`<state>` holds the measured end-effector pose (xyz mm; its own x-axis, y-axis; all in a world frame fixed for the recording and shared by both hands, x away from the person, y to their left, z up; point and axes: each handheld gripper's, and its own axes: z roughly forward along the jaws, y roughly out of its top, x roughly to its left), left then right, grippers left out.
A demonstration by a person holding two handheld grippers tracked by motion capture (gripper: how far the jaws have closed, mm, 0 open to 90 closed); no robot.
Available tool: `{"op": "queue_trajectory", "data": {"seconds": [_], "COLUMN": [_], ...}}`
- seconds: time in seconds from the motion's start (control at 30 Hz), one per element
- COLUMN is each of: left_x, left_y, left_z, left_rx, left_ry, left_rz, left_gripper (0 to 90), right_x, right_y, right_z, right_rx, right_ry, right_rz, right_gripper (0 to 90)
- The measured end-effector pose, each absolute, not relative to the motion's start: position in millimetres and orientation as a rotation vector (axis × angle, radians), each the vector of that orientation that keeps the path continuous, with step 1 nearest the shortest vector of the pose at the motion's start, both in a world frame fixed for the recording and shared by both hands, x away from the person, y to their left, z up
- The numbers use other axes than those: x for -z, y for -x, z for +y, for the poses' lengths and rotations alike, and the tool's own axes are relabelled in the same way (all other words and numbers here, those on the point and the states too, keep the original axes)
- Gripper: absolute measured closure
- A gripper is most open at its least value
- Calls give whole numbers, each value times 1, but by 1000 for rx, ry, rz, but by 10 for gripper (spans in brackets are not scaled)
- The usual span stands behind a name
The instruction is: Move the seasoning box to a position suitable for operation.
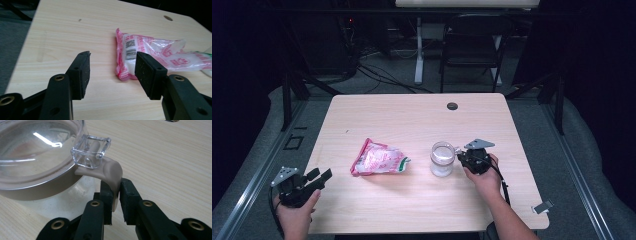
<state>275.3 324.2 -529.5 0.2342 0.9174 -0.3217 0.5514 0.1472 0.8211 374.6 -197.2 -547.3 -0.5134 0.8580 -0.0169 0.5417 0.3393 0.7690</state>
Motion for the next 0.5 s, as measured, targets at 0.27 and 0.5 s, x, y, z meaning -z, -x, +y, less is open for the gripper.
{"op": "queue_trajectory", "data": {"seconds": [0.27, 0.5], "left_x": [528, 526], "left_y": [-280, -285], "left_z": [318, 308], "left_rx": [-417, -384], "left_ry": [-1498, -1502], "left_rz": [1395, 1348], "left_gripper": [476, 485], "right_x": [547, 546], "right_y": [-366, -357], "right_z": [-197, -197], "right_rx": [-996, -983], "right_ry": [-1216, -1212], "right_rz": [2192, 2201], "right_gripper": [807, 806]}}
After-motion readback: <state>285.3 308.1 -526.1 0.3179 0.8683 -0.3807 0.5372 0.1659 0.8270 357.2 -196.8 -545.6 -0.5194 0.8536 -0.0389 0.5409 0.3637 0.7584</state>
